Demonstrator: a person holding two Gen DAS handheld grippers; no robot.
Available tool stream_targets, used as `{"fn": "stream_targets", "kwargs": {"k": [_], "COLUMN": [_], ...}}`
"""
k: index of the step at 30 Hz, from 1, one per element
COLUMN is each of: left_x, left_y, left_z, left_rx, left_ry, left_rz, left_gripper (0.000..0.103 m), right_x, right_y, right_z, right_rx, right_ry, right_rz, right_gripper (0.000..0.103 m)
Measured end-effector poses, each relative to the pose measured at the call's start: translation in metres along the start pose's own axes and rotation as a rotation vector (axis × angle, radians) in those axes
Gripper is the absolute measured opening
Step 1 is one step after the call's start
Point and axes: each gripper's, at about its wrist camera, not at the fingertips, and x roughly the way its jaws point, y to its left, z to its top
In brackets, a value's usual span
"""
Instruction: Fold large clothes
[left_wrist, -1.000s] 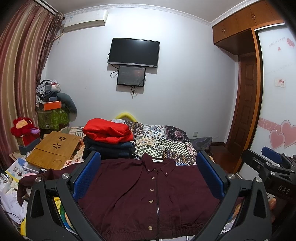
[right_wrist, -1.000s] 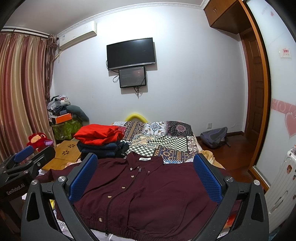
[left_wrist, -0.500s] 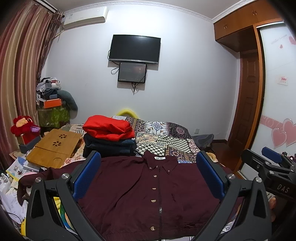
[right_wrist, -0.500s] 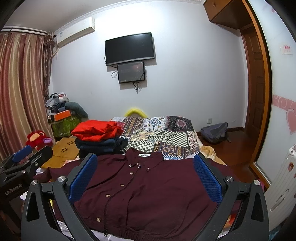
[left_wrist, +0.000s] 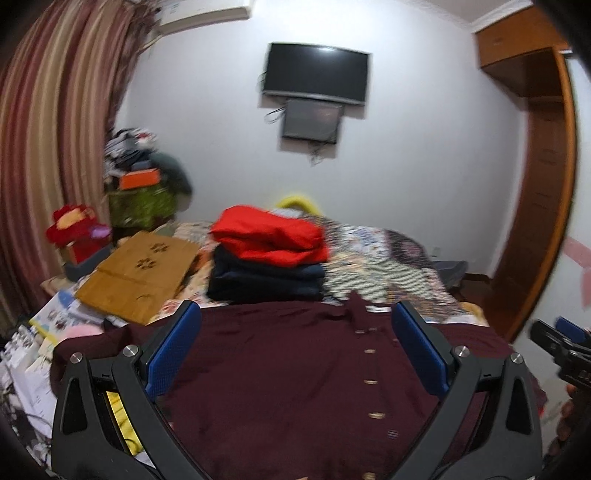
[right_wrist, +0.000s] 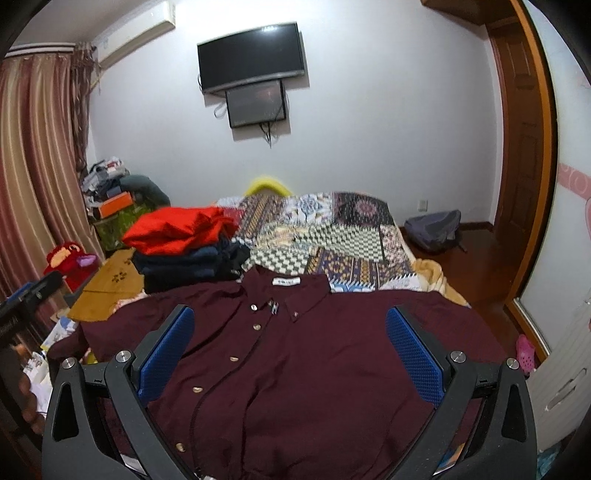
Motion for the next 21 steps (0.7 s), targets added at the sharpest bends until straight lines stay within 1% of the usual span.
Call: {"fn": "stream_targets", "kwargs": {"k": [3, 4, 7, 8, 9, 10, 12, 13, 14, 16, 17, 19, 21], "left_x": [0.024, 0.031, 0.057, 0.068, 0.076, 0.087, 0.102, 0.111, 0.114, 0.127, 0.131, 0.139, 0.148], "left_y": [0.034, 0.043, 0.084, 0.101, 0.115, 0.135, 0.165, 0.185, 0.197, 0.234, 0.245, 0.266, 0.284], "left_z": [0.001, 0.0, -0.006, -0.009, -0.013, -0.018, -0.028, -0.036, -0.042, -0.059, -0.065, -0.076, -0.084], "left_rx": [-0.049, -0.062, -0.124, -0.159, -0.19, -0.241, -0.334, -0.403, -0.447, -0.573, -0.621, -0.696, -0.75], "left_ry": [0.035, 0.048, 0.115, 0.149, 0.178, 0.222, 0.277, 0.31, 0.33, 0.371, 0.384, 0.403, 0.414], "left_rz": [0.098, 0.117, 0.184, 0.199, 0.206, 0.209, 0.194, 0.181, 0.177, 0.175, 0.175, 0.176, 0.156], "left_gripper": [0.103, 0.103, 0.103, 0.103, 0.103, 0.103, 0.103, 0.103, 0.103, 0.103, 0.103, 0.103, 0.103], "right_x": [0.017, 0.025, 0.041, 0.046, 0.053, 0.06, 0.072, 0.08, 0.083, 0.095, 0.099, 0.11, 0.121], "right_y": [-0.006, -0.008, -0.014, -0.014, -0.016, -0.019, -0.019, -0.02, -0.02, -0.022, -0.022, -0.023, -0.023], "right_z": [0.0, 0.0, 0.002, 0.003, 0.004, 0.004, 0.006, 0.007, 0.007, 0.006, 0.007, 0.007, 0.007], "right_rx": [0.016, 0.028, 0.057, 0.064, 0.077, 0.087, 0.098, 0.106, 0.109, 0.123, 0.125, 0.134, 0.139], "right_ry": [0.05, 0.074, 0.125, 0.137, 0.158, 0.177, 0.202, 0.223, 0.233, 0.265, 0.273, 0.298, 0.324], "right_rz": [-0.002, -0.002, -0.001, -0.001, -0.001, -0.003, -0.01, -0.016, -0.019, -0.03, -0.033, -0.042, -0.049], "right_gripper": [0.103, 0.103, 0.103, 0.103, 0.103, 0.103, 0.103, 0.103, 0.103, 0.103, 0.103, 0.103, 0.103]}}
